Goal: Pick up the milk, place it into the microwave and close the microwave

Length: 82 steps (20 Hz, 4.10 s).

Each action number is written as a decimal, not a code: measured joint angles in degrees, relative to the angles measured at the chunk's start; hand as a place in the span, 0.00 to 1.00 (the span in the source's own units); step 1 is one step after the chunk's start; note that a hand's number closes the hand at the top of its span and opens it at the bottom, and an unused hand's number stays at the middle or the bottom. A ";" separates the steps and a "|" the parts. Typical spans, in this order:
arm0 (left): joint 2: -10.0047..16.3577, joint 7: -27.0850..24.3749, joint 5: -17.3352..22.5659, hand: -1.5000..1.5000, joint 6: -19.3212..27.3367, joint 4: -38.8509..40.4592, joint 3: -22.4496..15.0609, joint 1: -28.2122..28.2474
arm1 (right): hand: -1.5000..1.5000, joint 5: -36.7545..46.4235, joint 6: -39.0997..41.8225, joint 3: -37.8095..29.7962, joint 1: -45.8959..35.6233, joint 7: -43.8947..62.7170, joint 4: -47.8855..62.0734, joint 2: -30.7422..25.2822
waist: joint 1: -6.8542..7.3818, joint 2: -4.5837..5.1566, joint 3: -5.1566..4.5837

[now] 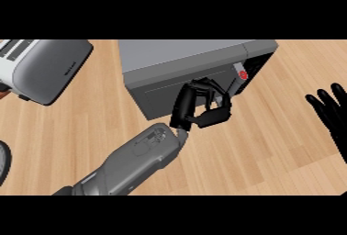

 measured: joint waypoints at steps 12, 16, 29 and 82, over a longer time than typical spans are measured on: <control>-0.01 -7.05 5.16 1.00 0.09 0.94 0.10 0.23 | 0.00 -5.05 0.07 -1.09 -1.93 3.07 -1.63 -2.73 | -1.15 0.20 0.16; -0.02 -9.03 6.51 1.00 -0.17 1.38 -0.11 0.15 | 0.00 -6.43 -0.02 -1.24 -2.37 3.96 -2.05 -3.38 | -1.29 0.23 0.20; -0.01 -13.80 10.11 1.00 -0.67 2.51 -1.14 -0.45 | 0.00 -10.75 -1.31 -2.66 -4.28 6.87 -2.80 -5.90 | -1.50 0.45 0.29; -0.07 -20.22 17.47 1.00 1.01 8.51 -8.88 -5.17 | 0.00 -30.58 3.86 -2.27 -7.80 14.50 -4.07 -15.83 | -1.07 0.09 0.69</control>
